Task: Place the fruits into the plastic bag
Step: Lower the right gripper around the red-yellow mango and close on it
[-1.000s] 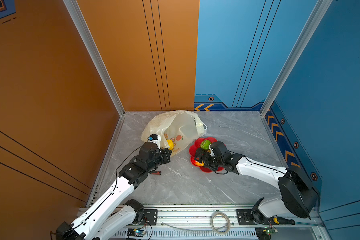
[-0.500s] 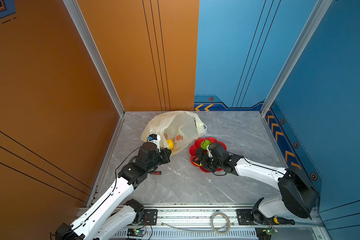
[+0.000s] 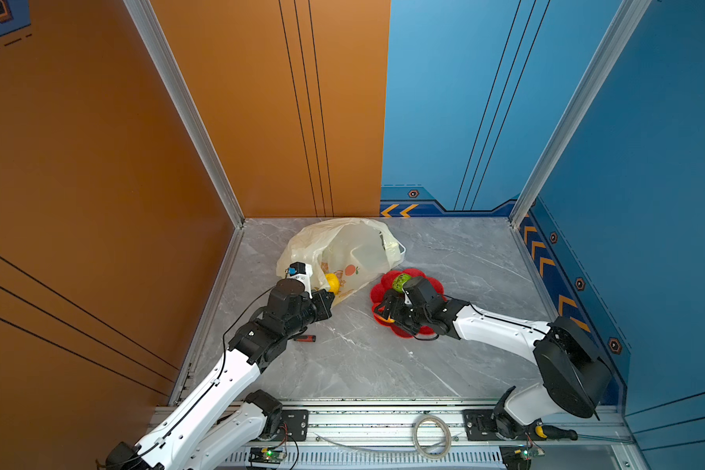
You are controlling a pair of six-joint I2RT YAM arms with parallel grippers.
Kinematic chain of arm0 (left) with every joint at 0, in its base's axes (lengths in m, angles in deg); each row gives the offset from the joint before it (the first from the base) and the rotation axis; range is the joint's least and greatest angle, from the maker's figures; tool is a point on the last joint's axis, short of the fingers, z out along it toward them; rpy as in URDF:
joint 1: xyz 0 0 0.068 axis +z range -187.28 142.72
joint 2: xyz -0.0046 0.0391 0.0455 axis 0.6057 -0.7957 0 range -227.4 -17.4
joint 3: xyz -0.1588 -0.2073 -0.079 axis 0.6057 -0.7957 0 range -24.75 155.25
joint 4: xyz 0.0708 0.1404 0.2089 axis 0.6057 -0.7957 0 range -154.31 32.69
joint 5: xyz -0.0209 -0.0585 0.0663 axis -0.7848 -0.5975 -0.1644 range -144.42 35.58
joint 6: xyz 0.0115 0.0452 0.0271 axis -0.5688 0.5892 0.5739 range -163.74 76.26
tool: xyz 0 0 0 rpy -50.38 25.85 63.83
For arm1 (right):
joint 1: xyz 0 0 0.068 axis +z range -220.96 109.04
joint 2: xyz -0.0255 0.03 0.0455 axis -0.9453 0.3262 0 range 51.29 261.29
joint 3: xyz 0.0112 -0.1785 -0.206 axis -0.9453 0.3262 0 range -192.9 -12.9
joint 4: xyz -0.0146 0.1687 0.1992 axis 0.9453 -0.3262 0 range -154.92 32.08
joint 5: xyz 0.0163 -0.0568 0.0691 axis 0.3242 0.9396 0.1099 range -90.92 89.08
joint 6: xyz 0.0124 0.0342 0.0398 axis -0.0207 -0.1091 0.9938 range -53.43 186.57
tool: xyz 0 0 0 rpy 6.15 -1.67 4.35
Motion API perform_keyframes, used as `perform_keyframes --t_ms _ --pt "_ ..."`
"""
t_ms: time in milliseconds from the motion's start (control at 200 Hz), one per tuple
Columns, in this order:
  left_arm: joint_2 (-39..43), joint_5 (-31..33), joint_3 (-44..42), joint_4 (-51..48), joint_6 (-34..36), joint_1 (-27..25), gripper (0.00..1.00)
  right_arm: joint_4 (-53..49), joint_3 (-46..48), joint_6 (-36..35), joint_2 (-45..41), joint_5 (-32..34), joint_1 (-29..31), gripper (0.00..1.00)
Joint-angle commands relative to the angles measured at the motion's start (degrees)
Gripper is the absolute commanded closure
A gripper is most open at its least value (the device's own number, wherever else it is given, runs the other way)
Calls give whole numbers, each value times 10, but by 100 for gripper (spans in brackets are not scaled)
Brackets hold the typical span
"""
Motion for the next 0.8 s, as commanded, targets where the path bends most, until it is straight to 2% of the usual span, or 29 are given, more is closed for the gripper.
perform_keyframes --t_ms 0,370,631,796 --pt "8 -9 -4 -11 -1 6 100 -16 -14 -8 12 26 5 16" --pt "9 -11 -3 -12 -1 8 100 -19 -11 -14 32 33 3 9" --pt "9 -11 -3 -13 -3 9 100 -14 -12 -16 46 28 1 9" --pt "10 -11 -3 -13 -3 10 100 -12 -11 -15 51 26 -2 12"
